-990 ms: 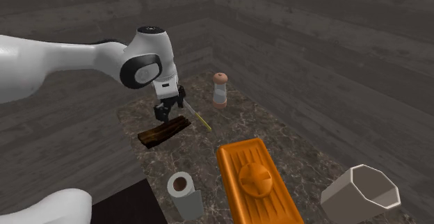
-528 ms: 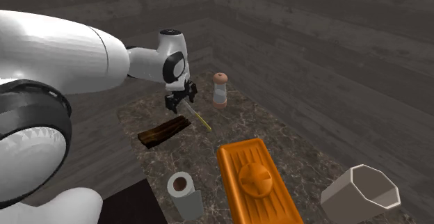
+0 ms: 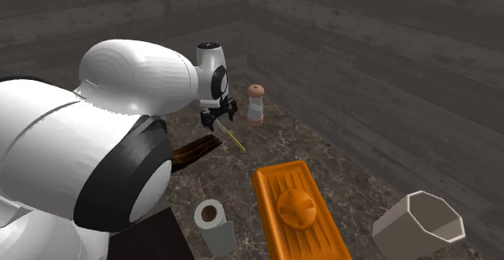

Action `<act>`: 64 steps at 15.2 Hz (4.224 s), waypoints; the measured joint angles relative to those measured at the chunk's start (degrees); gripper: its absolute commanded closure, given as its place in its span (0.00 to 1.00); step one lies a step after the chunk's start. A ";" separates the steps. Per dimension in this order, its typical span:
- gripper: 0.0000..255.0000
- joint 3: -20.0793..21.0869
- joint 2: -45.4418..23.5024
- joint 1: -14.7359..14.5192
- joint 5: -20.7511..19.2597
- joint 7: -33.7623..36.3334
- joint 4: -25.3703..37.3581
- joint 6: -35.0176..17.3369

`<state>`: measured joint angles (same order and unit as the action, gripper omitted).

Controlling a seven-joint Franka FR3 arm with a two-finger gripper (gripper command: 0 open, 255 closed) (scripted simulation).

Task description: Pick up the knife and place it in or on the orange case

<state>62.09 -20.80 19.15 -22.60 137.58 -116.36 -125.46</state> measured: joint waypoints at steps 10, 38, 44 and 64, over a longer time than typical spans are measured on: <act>1.00 -1.90 -1.88 -1.58 -2.27 1.44 -0.75 -1.93; 1.00 5.15 5.76 4.58 6.94 -4.61 5.23 8.07; 1.00 7.14 8.67 6.86 10.17 -6.84 7.71 11.75; 1.00 -4.73 36.60 17.05 36.92 -38.43 0.32 17.58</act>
<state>57.36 15.80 36.20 14.32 99.15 -116.04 -107.88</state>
